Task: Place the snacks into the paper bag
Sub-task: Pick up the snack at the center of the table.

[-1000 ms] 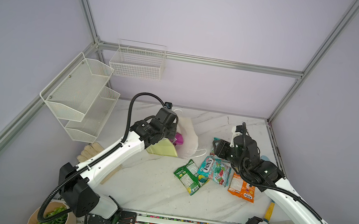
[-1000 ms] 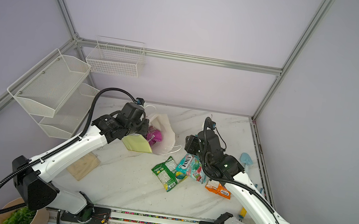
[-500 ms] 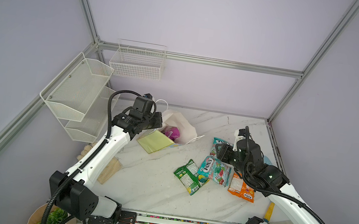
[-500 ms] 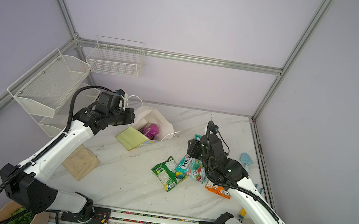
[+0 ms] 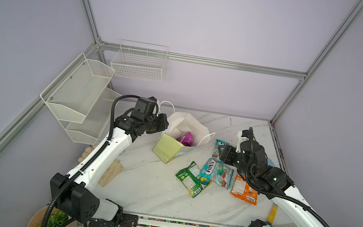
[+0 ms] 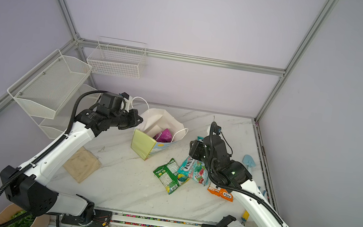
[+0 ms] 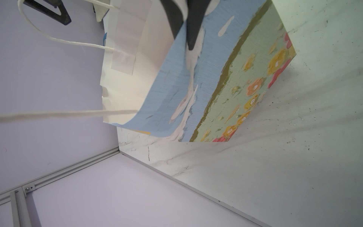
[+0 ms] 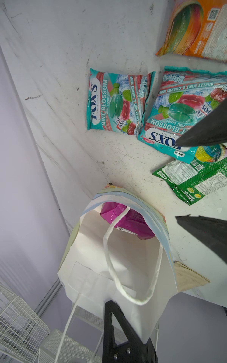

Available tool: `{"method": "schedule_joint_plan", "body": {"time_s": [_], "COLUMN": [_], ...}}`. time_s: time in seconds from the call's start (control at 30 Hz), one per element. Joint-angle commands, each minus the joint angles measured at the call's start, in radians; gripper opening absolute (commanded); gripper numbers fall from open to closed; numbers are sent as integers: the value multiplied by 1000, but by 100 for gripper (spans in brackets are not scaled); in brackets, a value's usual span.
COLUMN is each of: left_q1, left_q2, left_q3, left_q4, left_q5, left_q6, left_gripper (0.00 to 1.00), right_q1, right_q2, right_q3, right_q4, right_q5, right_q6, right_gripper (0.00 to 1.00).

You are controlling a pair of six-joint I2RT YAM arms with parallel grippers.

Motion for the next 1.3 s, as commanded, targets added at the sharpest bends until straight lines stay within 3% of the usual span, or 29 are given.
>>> {"method": "schedule_joint_plan", "body": {"time_s": [0.0, 0.27, 0.6, 0.77, 0.87, 0.97, 1.27], "left_q1": [17, 73, 148, 179, 191, 200, 200], "left_q2": [-40, -18, 9, 0, -10, -26, -57], "left_q3": [25, -72, -123, -150, -157, -167, -187], "left_q4": [147, 188, 205, 211, 197, 188, 186], "left_q5": [13, 30, 59, 63, 50, 42, 66], "left_q6": [-37, -39, -14, 8, 35, 54, 87], "left_gripper": [0, 0, 0, 0, 0, 0, 0], "right_q1": [1, 1, 2, 1, 0, -2, -113], "right_q2": [-20, -14, 66, 114, 121, 126, 177], "right_q3": [26, 10, -95, -155, -206, -248, -358], "right_q4": [-31, -59, -49, -79, -68, -59, 30], "right_q5": [-4, -5, 31, 143, 158, 171, 119], "right_q6": [11, 14, 51, 172, 203, 215, 230], "right_gripper": [58, 60, 73, 82, 89, 90, 95]}}
